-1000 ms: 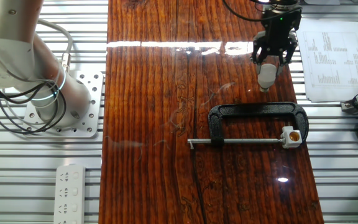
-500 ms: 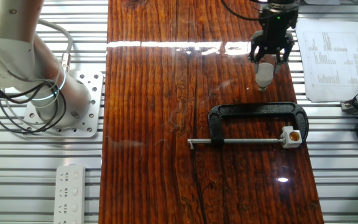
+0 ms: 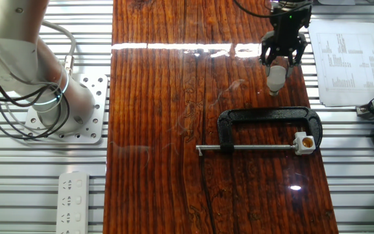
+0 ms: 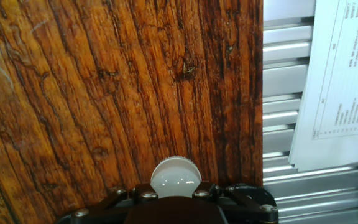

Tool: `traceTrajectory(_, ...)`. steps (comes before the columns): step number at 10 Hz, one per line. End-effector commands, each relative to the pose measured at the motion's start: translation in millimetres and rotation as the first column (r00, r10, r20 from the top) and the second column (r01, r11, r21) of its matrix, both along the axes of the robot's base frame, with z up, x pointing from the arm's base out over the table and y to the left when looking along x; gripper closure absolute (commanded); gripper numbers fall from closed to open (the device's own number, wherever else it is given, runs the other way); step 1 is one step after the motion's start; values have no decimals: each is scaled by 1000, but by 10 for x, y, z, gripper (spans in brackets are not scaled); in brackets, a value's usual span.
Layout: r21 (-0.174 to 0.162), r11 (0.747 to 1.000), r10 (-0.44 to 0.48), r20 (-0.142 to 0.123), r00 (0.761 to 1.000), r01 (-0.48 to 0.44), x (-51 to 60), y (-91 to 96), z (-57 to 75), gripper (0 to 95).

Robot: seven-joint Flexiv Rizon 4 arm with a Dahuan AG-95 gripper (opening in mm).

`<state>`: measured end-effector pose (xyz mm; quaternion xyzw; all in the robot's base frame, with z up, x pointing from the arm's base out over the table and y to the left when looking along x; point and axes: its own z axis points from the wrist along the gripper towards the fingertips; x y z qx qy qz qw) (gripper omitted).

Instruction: Take out the light bulb by rotating it

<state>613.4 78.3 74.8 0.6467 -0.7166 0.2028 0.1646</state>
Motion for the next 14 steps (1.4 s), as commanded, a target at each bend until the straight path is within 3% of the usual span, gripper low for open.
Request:
traceTrajectory(1,-3,1000,-5,-2,1000,5,11,2,-7,380)
traceTrajectory(8,7,1000,-29,12,1000,29,11,-2,12,380)
traceTrajectory(9,16,998,-60,24,998,60,16,-24,39,570)
traceTrajectory(10,21,998,-60,23,998,60,25,-53,47,570)
traceTrajectory(14,105,990,-101,29,994,97,93,-320,177,570)
